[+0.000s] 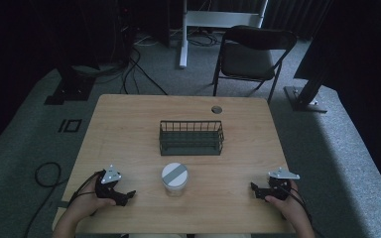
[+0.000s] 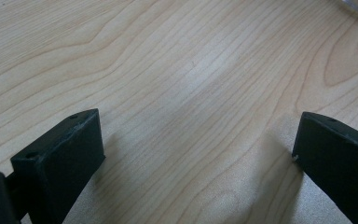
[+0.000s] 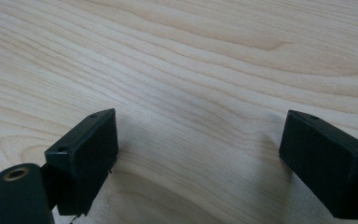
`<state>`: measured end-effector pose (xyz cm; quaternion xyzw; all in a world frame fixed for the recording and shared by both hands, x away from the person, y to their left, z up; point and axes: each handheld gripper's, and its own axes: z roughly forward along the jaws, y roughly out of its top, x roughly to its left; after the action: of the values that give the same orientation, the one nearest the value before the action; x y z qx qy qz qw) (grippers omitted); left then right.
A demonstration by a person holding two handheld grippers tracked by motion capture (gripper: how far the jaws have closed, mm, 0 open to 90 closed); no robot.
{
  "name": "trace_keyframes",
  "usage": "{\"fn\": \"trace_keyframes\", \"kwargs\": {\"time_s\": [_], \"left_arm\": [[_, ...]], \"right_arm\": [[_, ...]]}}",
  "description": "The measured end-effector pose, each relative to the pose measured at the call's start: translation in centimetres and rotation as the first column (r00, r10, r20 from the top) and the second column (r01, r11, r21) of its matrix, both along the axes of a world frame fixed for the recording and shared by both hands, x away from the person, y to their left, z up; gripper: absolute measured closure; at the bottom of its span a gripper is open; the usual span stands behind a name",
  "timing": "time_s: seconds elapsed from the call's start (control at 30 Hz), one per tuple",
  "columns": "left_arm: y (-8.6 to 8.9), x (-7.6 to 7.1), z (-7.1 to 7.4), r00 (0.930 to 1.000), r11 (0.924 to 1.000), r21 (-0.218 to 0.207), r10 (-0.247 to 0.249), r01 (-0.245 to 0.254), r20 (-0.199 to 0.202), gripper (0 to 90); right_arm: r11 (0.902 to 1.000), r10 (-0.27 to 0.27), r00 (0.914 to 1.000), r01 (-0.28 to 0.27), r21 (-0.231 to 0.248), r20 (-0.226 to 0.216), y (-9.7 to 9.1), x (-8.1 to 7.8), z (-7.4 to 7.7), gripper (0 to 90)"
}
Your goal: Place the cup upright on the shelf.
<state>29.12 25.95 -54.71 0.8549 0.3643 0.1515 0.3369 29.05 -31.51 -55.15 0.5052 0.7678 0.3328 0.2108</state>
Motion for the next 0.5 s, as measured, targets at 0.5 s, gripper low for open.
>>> {"fn": "trace_keyframes", "kwargs": {"time_s": [0.5], "left_arm": [[-0.37,0.11,0.23,0.9948,0.9983,0.012,-0.058,0.058,0.084,6.2]], "right_arm": [[1.0,0.0,1.0,0.0,0.0,0.0,0.0,0.0,0.0,11.2]]}}
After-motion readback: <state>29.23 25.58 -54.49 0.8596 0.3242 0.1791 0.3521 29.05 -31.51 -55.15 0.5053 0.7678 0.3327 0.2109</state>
